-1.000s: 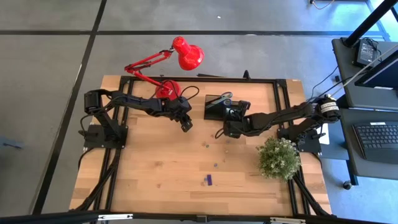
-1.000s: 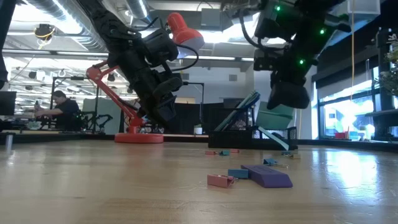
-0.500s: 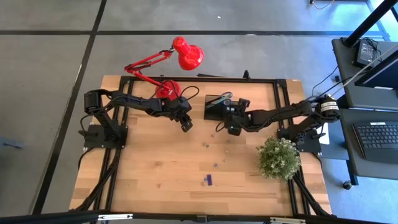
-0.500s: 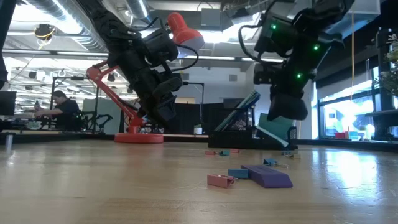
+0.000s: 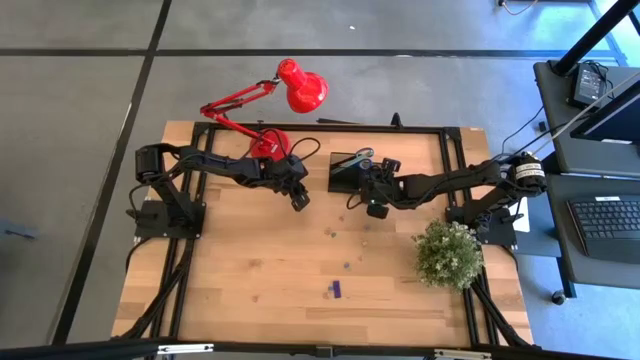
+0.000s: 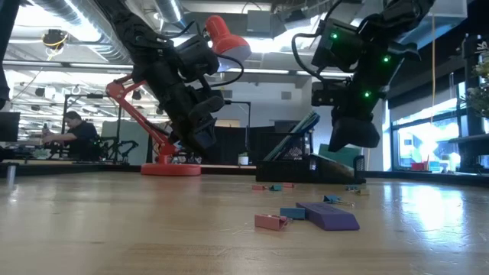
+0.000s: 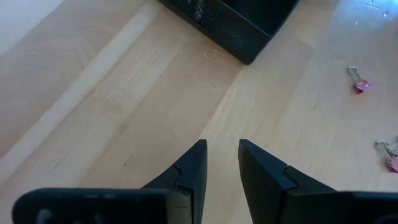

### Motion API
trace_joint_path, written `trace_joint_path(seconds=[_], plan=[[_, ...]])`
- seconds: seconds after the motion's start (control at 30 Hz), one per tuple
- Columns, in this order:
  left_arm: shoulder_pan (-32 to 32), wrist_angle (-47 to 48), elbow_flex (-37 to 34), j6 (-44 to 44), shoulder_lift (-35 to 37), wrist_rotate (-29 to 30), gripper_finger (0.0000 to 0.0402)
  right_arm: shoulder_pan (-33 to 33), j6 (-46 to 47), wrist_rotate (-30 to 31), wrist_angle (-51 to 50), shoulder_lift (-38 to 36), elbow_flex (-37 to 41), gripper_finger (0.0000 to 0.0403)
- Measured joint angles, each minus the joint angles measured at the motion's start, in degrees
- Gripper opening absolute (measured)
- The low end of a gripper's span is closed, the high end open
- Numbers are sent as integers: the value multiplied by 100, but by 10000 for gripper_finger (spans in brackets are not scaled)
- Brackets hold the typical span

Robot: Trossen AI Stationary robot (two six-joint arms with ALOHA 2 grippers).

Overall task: Pick and place office supplies into organizer
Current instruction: Put the blue sticky notes into the black desk organizer

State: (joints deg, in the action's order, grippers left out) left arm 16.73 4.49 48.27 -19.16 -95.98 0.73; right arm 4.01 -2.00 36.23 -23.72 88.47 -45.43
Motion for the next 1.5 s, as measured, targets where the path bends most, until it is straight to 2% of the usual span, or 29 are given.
trace_joint_path(seconds=[0.23,0.4,0.5,0.67,0.73,0.97,1.27,1.5], plan=[[0,0,0,-2,0,0,86,0,-3,136,-35,-2,-30,116],[-1,2,0,-1,0,0,86,-19,33,313,-220,-13,-377,142],[0,1,0,-1,0,0,86,-130,176,210,-417,-13,-595,144],[0,2,0,-2,0,0,86,-370,457,-734,-597,-15,-808,144],[0,2,0,19,0,0,86,-462,481,-906,-610,-15,-815,144],[0,2,0,103,0,0,86,-669,188,-931,-1209,-15,-815,145],[0,2,0,134,0,0,86,-739,15,-923,-1213,-15,-778,145],[-2,2,0,144,0,0,86,-609,310,-592,-1201,-2,-650,145]])
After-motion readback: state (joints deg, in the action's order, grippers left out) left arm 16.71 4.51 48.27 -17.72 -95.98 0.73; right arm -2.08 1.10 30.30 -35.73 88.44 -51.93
